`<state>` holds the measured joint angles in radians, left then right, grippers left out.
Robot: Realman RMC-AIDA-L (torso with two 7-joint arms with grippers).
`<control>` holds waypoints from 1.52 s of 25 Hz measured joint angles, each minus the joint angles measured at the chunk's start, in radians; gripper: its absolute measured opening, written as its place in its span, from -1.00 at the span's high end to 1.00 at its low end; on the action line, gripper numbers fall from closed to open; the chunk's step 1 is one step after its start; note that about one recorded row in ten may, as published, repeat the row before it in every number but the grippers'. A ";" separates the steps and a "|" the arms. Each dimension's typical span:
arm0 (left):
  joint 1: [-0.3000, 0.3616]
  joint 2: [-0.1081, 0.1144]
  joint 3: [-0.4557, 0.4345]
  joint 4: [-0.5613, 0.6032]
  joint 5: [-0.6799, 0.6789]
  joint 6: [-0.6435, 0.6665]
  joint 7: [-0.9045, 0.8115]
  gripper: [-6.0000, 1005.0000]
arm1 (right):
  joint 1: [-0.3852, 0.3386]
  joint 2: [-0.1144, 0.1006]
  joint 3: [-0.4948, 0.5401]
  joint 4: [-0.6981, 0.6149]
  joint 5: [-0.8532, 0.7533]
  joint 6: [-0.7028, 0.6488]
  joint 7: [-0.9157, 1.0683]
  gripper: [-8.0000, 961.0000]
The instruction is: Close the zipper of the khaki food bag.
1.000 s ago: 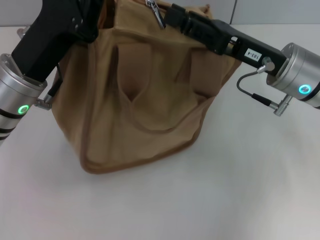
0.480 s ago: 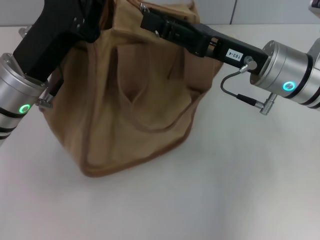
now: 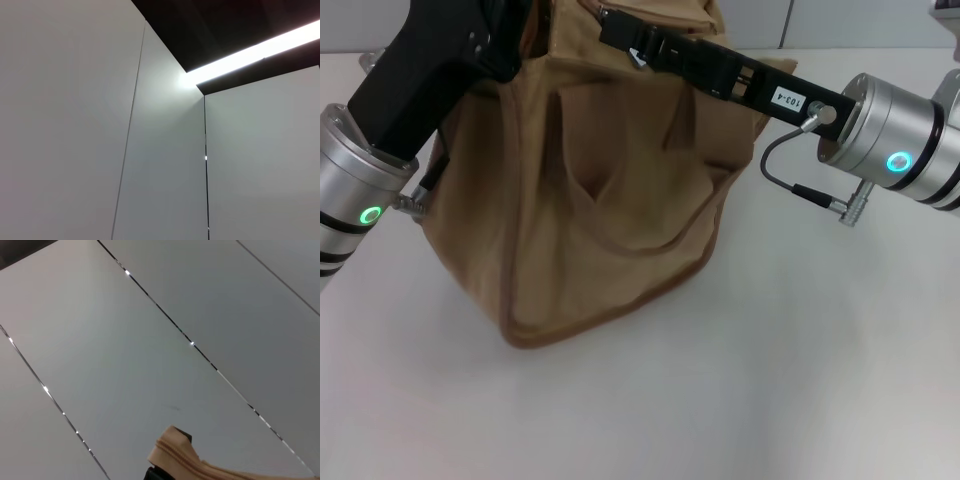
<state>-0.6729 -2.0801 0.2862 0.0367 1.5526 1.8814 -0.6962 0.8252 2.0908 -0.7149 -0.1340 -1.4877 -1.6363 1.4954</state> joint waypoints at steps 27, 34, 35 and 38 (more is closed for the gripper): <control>-0.007 0.000 -0.004 -0.011 -0.002 -0.007 0.001 0.89 | -0.015 0.000 -0.043 -0.001 -0.006 -0.002 0.001 0.05; -0.007 0.000 -0.004 -0.011 -0.001 -0.007 0.003 0.89 | -0.025 0.000 -0.040 0.000 -0.003 -0.032 0.004 0.16; -0.007 0.000 -0.004 -0.011 -0.001 -0.007 0.003 0.89 | -0.027 0.000 -0.038 -0.001 -0.003 -0.034 0.005 0.16; -0.007 0.000 -0.004 -0.011 0.000 -0.008 0.004 0.89 | -0.031 0.000 -0.034 -0.003 -0.002 -0.036 0.008 0.16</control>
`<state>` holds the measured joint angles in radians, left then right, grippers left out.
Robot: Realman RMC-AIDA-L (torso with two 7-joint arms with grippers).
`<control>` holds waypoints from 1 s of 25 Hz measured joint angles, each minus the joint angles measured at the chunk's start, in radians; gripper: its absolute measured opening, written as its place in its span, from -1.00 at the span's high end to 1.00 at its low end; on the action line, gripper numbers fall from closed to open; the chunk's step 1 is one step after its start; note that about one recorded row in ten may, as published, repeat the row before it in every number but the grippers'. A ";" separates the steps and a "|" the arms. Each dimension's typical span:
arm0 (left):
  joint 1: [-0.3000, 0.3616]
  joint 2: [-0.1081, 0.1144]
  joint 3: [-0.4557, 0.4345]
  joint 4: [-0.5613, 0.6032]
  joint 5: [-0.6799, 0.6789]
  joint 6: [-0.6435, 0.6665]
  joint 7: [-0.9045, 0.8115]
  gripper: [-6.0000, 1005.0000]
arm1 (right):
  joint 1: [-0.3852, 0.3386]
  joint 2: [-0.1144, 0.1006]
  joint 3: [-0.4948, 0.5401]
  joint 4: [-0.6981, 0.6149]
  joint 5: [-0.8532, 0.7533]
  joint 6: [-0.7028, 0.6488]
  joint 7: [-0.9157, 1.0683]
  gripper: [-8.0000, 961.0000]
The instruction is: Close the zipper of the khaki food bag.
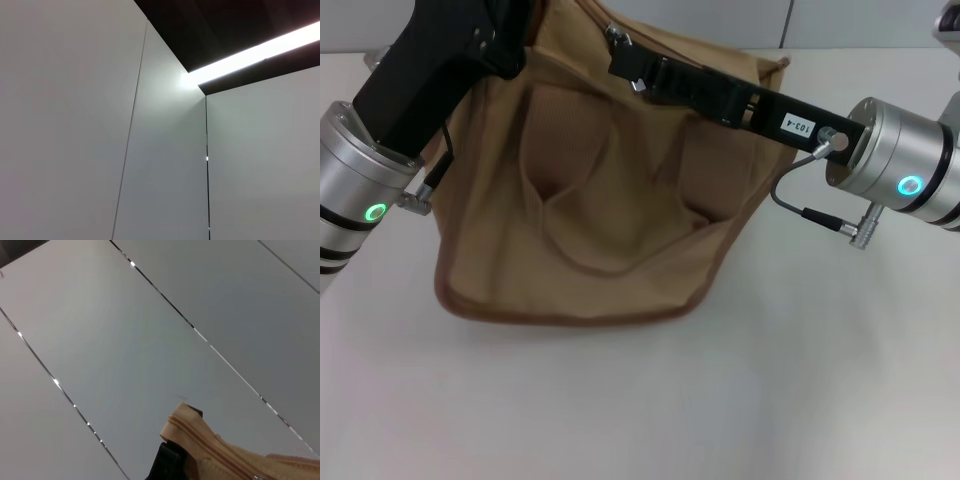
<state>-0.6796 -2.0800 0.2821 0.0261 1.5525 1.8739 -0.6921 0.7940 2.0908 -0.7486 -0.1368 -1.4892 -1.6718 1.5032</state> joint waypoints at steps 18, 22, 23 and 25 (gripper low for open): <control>0.009 0.000 0.000 0.000 -0.002 0.004 0.001 0.88 | -0.019 0.000 0.004 -0.014 0.008 0.021 -0.033 0.94; 0.009 0.000 0.000 0.000 -0.003 0.005 -0.001 0.88 | -0.030 -0.001 0.006 -0.015 0.014 0.023 -0.034 0.99; 0.009 0.000 0.000 0.000 -0.004 0.006 -0.001 0.88 | -0.034 -0.001 0.006 -0.015 0.015 0.025 -0.033 0.99; 0.010 0.000 0.000 0.000 -0.004 0.007 -0.003 0.88 | -0.047 -0.004 0.008 -0.026 0.016 0.035 -0.030 0.99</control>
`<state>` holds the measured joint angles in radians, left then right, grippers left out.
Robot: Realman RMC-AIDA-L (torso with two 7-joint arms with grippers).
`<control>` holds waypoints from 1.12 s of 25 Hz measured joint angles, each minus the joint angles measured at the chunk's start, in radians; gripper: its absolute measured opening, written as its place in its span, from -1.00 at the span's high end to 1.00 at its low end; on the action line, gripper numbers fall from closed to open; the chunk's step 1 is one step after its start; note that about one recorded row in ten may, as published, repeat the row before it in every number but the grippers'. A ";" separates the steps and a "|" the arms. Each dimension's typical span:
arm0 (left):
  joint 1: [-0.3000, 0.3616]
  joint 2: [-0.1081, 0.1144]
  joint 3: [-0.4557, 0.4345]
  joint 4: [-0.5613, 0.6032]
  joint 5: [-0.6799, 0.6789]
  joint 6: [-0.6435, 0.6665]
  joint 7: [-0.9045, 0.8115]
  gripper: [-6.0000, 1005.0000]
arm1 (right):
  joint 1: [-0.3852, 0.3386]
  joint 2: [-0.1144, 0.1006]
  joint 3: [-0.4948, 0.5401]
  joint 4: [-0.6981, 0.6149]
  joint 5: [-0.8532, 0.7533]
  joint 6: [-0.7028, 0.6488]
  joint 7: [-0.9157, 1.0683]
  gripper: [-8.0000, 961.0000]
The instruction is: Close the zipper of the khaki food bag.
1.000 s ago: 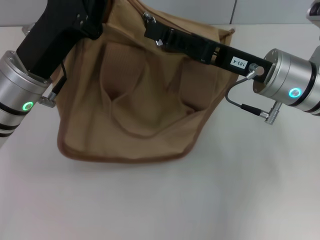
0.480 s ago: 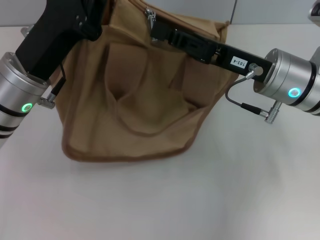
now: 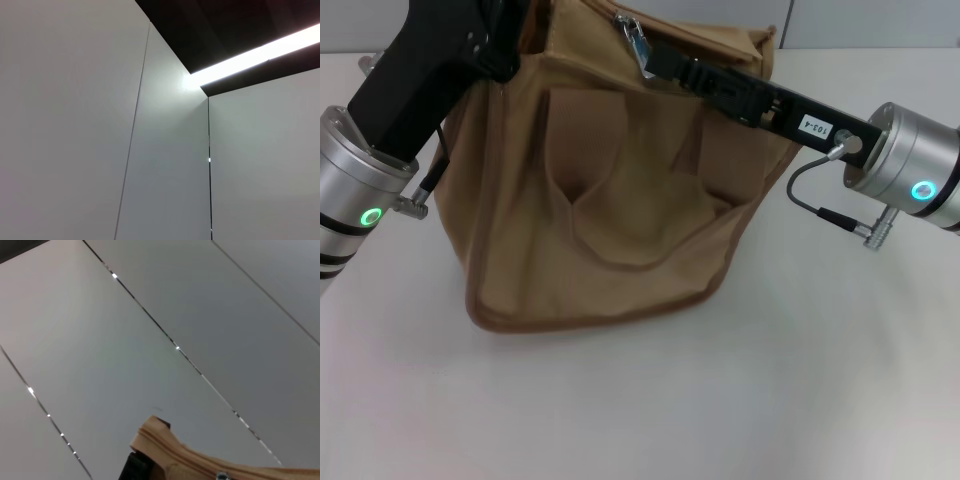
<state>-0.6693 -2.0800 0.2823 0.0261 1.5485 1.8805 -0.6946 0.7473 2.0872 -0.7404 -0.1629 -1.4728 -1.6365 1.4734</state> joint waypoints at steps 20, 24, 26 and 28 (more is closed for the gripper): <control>-0.008 0.000 -0.002 -0.001 -0.002 0.004 -0.001 0.87 | -0.027 0.003 0.008 -0.033 0.020 -0.012 -0.084 0.84; -0.012 0.000 -0.002 -0.002 -0.003 0.004 -0.002 0.87 | -0.032 0.004 0.008 -0.031 0.034 -0.022 -0.126 0.78; -0.015 0.000 -0.002 -0.003 -0.002 0.005 -0.002 0.87 | -0.034 0.004 0.008 -0.031 0.037 -0.024 -0.136 0.74; -0.019 0.000 -0.002 -0.005 -0.002 0.005 -0.002 0.87 | -0.034 0.004 0.004 -0.034 0.038 -0.021 -0.153 0.71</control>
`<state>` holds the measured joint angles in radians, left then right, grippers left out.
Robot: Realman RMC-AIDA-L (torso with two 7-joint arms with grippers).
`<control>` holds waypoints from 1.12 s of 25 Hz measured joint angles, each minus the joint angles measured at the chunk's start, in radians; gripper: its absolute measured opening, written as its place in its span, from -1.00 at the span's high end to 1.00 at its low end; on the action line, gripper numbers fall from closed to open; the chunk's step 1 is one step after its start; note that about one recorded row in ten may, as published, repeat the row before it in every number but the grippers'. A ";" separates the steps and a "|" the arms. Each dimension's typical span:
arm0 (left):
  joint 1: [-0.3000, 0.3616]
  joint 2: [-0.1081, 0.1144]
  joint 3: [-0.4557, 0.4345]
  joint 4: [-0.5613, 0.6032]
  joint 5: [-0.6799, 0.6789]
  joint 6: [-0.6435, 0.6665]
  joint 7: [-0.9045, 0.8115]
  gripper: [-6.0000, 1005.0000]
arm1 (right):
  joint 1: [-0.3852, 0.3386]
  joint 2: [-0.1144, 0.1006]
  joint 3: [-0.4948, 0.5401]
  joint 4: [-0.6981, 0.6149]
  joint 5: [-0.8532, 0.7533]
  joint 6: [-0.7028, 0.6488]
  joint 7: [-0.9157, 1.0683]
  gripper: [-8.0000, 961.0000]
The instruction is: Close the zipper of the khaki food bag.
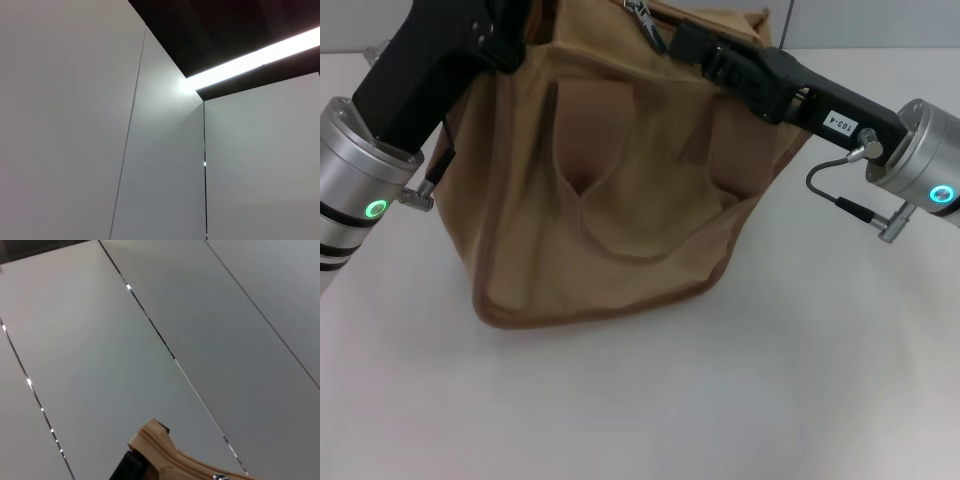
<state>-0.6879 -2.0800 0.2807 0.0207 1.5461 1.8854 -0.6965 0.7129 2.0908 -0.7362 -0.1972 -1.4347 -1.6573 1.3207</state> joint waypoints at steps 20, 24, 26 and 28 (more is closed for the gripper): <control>0.005 0.000 0.007 -0.021 0.006 -0.026 0.012 0.87 | 0.040 0.000 -0.022 0.042 -0.004 0.021 -0.047 -0.09; 0.013 0.000 0.008 -0.021 0.007 -0.027 0.012 0.87 | 0.050 0.000 -0.022 0.067 -0.007 0.020 -0.043 -0.09; 0.020 0.000 0.008 -0.021 0.008 -0.029 0.012 0.87 | 0.050 0.000 -0.022 0.071 -0.007 0.021 -0.043 -0.09; 0.033 0.000 0.009 -0.023 0.008 -0.030 0.012 0.86 | 0.050 0.000 -0.022 0.078 -0.007 0.019 -0.042 -0.09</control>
<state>-0.6552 -2.0800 0.2901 -0.0020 1.5546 1.8558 -0.6842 0.7633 2.0908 -0.7577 -0.1191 -1.4417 -1.6381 1.2787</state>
